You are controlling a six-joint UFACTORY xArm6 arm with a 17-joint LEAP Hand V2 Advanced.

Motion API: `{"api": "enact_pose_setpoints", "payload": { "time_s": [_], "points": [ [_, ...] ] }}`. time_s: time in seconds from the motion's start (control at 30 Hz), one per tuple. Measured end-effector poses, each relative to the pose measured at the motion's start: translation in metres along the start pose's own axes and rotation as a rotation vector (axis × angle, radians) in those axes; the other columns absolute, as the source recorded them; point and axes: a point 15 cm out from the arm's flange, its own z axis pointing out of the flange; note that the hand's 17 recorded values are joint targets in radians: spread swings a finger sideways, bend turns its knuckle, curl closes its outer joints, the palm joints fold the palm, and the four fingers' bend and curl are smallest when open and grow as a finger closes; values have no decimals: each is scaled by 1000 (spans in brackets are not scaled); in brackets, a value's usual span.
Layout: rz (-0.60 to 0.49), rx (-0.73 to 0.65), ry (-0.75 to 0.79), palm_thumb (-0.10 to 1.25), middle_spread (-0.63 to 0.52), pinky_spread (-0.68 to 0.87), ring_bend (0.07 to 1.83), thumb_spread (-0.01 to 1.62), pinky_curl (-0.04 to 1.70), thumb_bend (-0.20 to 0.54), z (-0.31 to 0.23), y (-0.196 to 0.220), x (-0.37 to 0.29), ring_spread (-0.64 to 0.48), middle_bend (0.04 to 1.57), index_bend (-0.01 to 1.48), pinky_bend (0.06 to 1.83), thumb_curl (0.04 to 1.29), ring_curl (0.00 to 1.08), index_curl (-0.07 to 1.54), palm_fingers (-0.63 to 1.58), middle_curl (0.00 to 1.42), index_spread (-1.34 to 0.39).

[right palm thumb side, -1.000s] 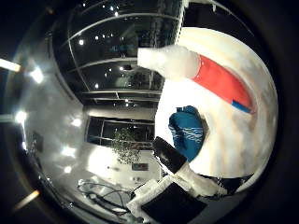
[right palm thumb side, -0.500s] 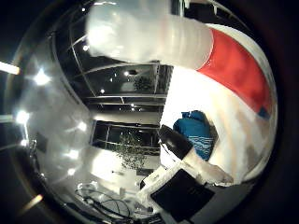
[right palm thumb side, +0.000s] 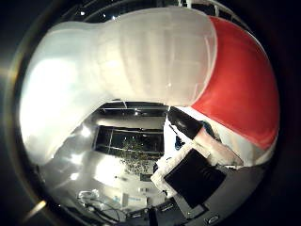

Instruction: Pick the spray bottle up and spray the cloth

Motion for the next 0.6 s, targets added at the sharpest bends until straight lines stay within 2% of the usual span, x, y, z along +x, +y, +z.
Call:
{"api": "enact_pose_setpoints", "payload": {
  "time_s": [0.2, 0.33, 0.37, 0.4, 0.47, 0.53, 0.6],
  "points": [
    [7, 2, -7, 859, -18, 175, 755, 1019, 242, -3, 6, -7, 0, -4, 468, 209, 450, 387, 305, 336, 684, 439, -204],
    [32, 24, -18, 980, -85, 61, 850, 996, 235, -4, 7, -12, 0, -89, 523, 245, 578, 406, 331, 385, 911, 473, -261],
    [38, 26, -19, 1024, -102, -17, 891, 988, 240, -3, 8, -13, 0, -118, 556, 253, 657, 415, 343, 396, 1078, 488, -277],
    [42, 25, -19, 1039, -109, -59, 918, 987, 247, -7, 9, -13, 1, -130, 586, 283, 678, 416, 360, 421, 1134, 504, -284],
    [44, 25, -19, 1064, -128, -188, 988, 986, 249, -13, 9, -15, 2, -148, 706, 400, 720, 423, 392, 481, 1277, 546, -296],
    [47, 22, -20, 1068, -125, -272, 1025, 979, 289, -17, 11, -16, 4, -151, 814, 590, 833, 434, 415, 551, 1437, 576, -279],
    [45, 22, -21, 1080, -118, -294, 1116, 973, 364, -12, 11, -18, 4, -153, 936, 766, 997, 462, 451, 616, 1436, 605, -242]
  ]
}}
